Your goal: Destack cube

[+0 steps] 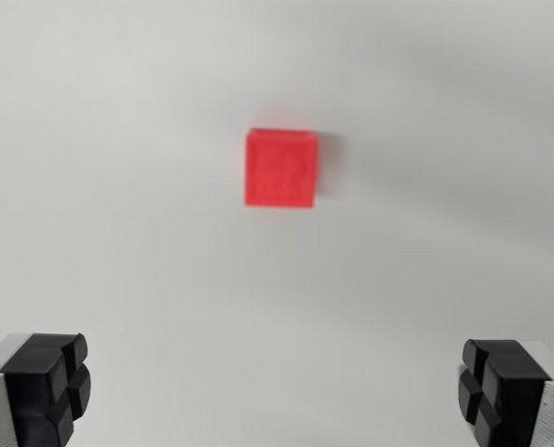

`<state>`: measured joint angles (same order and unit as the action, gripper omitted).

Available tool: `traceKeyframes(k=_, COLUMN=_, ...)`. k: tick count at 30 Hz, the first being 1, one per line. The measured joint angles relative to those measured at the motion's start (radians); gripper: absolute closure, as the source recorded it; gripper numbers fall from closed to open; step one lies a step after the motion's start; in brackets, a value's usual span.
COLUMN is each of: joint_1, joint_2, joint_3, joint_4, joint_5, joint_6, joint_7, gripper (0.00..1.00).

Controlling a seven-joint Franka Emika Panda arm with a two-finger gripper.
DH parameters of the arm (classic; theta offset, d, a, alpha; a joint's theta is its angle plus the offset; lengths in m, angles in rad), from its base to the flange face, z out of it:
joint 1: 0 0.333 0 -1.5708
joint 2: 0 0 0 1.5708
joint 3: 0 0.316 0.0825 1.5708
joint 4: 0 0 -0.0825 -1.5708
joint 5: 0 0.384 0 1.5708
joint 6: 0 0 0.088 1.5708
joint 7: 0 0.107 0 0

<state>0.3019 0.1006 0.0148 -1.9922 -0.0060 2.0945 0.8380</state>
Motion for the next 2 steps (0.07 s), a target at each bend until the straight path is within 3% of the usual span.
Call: traceKeyframes(k=2, joint_1=0.0, joint_2=0.0, joint_3=0.0, joint_4=0.0, joint_5=0.0, joint_6=0.0, joint_7=0.0, gripper=0.0)
